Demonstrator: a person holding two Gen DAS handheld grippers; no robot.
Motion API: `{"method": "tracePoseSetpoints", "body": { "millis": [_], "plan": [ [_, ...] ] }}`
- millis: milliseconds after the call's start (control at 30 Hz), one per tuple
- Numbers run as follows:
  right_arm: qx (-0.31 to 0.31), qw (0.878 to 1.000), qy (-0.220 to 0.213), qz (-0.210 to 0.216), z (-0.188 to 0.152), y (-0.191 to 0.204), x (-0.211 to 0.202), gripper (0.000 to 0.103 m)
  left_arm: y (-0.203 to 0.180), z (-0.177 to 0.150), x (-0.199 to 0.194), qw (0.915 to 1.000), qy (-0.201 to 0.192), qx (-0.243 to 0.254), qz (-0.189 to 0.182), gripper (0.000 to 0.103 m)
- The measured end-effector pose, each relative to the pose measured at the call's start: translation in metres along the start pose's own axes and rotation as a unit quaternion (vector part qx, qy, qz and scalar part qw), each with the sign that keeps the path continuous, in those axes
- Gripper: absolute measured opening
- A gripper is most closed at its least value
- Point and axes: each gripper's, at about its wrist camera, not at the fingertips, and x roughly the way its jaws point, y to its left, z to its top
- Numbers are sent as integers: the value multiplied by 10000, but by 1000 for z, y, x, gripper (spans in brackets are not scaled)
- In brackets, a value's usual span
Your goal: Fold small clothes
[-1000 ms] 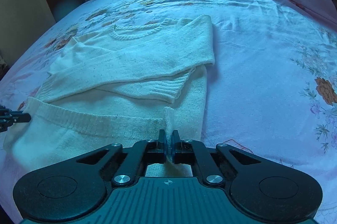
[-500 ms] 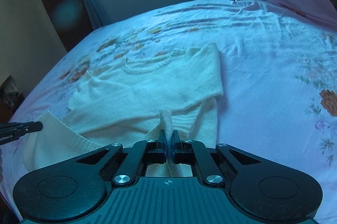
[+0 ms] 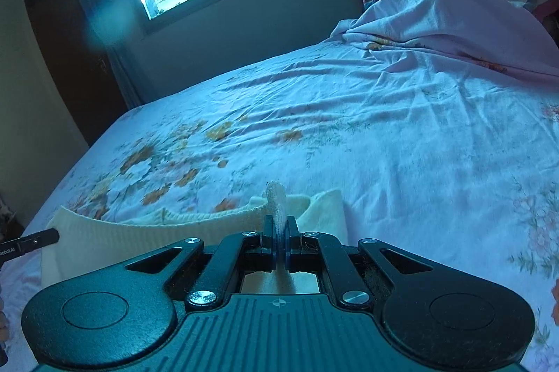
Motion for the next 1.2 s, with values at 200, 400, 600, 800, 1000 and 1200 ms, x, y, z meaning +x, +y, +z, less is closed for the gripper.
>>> {"method": "tracePoseSetpoints", "body": {
  "millis": [200,400,600,800,1000,1200],
  "plan": [
    [-202,9988,259,-361,3,-11,71,4,11,-7,57,9989,326,-80,314,1],
    [-672,9925,538,-870,-10,-15,117,4,15,-28,96,9937,774,-20,811,3],
    [-658,9912,333,-1098,-1,-13,98,4,16,-22,75,9937,708,-106,868,22],
    [-654,9957,396,-517,-17,6,31,5,-8,-37,17,9954,728,285,560,28],
    [-876,9932,739,-203,-81,39,-7,5,-41,-91,-15,9929,1101,389,207,29],
    [-1035,9888,929,-538,-113,39,-15,5,-48,-104,-23,9918,1120,397,470,29]
  ]
}}
